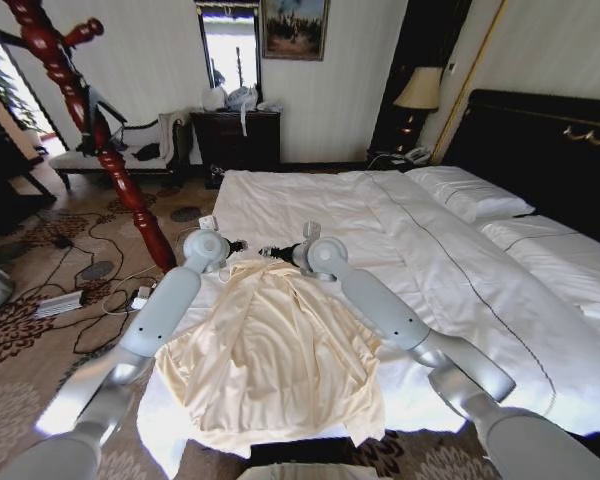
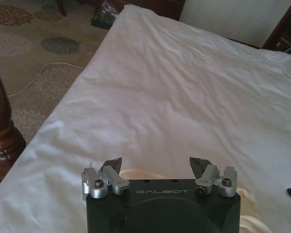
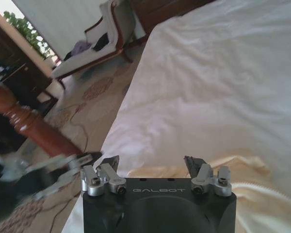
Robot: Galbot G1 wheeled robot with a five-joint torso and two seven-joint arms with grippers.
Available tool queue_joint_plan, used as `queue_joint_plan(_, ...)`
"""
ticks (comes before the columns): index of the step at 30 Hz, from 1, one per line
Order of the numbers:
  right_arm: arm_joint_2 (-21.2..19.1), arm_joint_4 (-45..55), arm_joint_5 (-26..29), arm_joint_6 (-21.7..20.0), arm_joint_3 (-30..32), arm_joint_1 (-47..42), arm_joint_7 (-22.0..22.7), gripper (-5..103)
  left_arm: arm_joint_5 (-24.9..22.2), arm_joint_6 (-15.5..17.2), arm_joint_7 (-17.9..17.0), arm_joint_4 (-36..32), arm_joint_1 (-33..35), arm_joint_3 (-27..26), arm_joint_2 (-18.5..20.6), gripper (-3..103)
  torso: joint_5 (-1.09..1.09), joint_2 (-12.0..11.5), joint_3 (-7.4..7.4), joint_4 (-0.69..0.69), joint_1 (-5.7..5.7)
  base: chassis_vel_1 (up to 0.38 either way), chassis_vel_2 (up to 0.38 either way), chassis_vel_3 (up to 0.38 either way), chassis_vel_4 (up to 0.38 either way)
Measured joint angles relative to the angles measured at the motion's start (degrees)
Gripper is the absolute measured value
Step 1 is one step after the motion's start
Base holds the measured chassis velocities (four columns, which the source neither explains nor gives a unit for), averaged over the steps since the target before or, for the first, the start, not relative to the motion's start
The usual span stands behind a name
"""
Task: Pick up the clothes from the bed and hang them on the clothes hanger.
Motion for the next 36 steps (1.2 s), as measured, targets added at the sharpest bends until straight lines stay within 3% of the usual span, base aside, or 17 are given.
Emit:
queue_joint_plan(1,-0.3,0.2,-1.2,1.0,0.5,-0.1,0.1,80,0.2,-0.5,-0.1,-0.6,0.2,-0.4,0.3,82,0.0,0.0,0.0,0.01,0.01,0.0,0.0,0.0,0.0)
queue_joint_plan(2,-2.0,1.9,-4.4,3.8,1.9,-0.8,0.1,86,0.3,-1.8,-0.2,-2.6,0.5,-1.3,1.4,92,0.0,0.0,0.0,0.0,0.02,0.0,0.0,0.0,0.0)
queue_joint_plan(4,-3.7,3.8,-6.9,5.9,3.1,-1.7,-0.1,91,0.3,-2.7,-0.2,-4.5,0.6,-2.0,2.6,92,0.01,0.0,0.01,-0.02,0.02,0.0,0.0,0.0,0.0)
queue_joint_plan(6,-8.2,8.1,-11.3,8.9,6.5,-4.2,-1.2,99,0.5,-4.2,0.5,-9.6,1.0,-3.1,6.4,99,0.02,0.0,0.0,-0.04,0.02,0.0,0.0,0.0,0.0)
queue_joint_plan(7,-12.2,11.5,-14.3,11.7,10.0,-6.9,-3.3,99,1.5,-5.1,1.3,-13.9,1.5,-4.2,10.6,99,0.01,0.0,-0.01,-0.07,0.01,0.0,0.0,0.0,0.0)
queue_joint_plan(8,-12.2,11.5,-14.3,11.7,10.0,-6.9,-3.3,99,1.5,-5.1,1.3,-13.9,1.5,-4.2,10.6,99,0.01,0.0,-0.01,-0.07,0.01,0.0,0.0,0.0,0.0)
queue_joint_plan(11,-18.2,16.6,-19.4,16.3,19.4,-13.6,-8.9,100,5.9,-6.6,4.5,-21.1,3.6,-7.2,20.8,100,0.06,0.0,-0.01,-0.04,-0.01,0.0,0.0,0.0,0.0)
queue_joint_plan(12,-20.6,18.9,-21.2,18.8,26.2,-17.5,-12.0,100,7.8,-7.3,6.5,-24.5,5.3,-10.9,26.3,100,0.01,0.0,-0.02,-0.02,-0.02,0.0,0.0,0.0,0.0)
queue_joint_plan(14,-21.4,19.9,-21.6,19.7,29.0,-19.0,-12.8,100,7.7,-7.5,7.0,-25.7,6.1,-13.1,28.8,100,0.0,0.0,-0.02,-0.01,-0.02,0.0,0.0,0.0,0.0)
queue_joint_plan(16,-22.8,23.2,-22.1,21.9,38.2,-24.1,-14.8,100,5.8,-9.0,9.3,-26.4,5.9,-18.1,35.5,100,0.0,0.0,-0.03,0.01,-0.02,0.0,0.0,0.0,0.0)
queue_joint_plan(20,-22.2,25.2,-23.9,23.1,43.2,-28.3,-17.0,100,4.3,-11.1,14.3,-20.9,-1.2,-17.0,39.9,100,0.04,0.0,-0.02,-0.04,-0.03,0.0,0.0,0.0,0.0)
queue_joint_plan(22,-21.6,25.4,-24.6,23.2,43.6,-29.1,-17.3,100,3.3,-11.2,15.7,-18.4,-4.5,-15.5,40.0,100,0.04,0.0,-0.02,-0.03,-0.02,0.0,0.0,0.0,0.0)
queue_joint_plan(24,-20.5,25.6,-25.8,23.2,43.7,-30.2,-17.4,100,1.2,-10.9,17.6,-11.3,-12.4,-9.4,38.5,100,-0.03,0.0,0.0,0.03,-0.01,0.0,0.0,0.0,0.0)
queue_joint_plan(26,-19.8,25.6,-26.1,23.2,43.8,-30.8,-17.4,100,1.0,-10.5,18.3,-4.8,-20.4,-3.7,36.0,100,-0.01,0.0,0.02,-0.03,0.02,0.0,0.0,0.0,0.0)
queue_joint_plan(27,-19.8,25.6,-26.1,23.2,43.8,-30.8,-17.4,100,1.0,-10.5,18.3,-4.8,-20.4,-3.7,36.0,100,-0.01,0.0,0.02,-0.03,0.02,0.0,0.0,0.0,0.0)
queue_joint_plan(29,-19.5,25.1,-26.1,23.0,44.1,-31.6,-17.4,100,1.8,-9.2,18.9,2.8,-28.3,1.8,32.2,100,0.01,0.0,0.02,-0.03,0.03,0.0,0.0,0.0,0.0)
queue_joint_plan(36,-19.2,23.9,-26.1,22.8,44.4,-32.6,-17.2,100,3.5,-7.3,20.0,18.4,-40.0,10.0,24.1,100,0.01,0.0,0.01,-0.02,0.02,0.0,0.0,0.0,0.0)
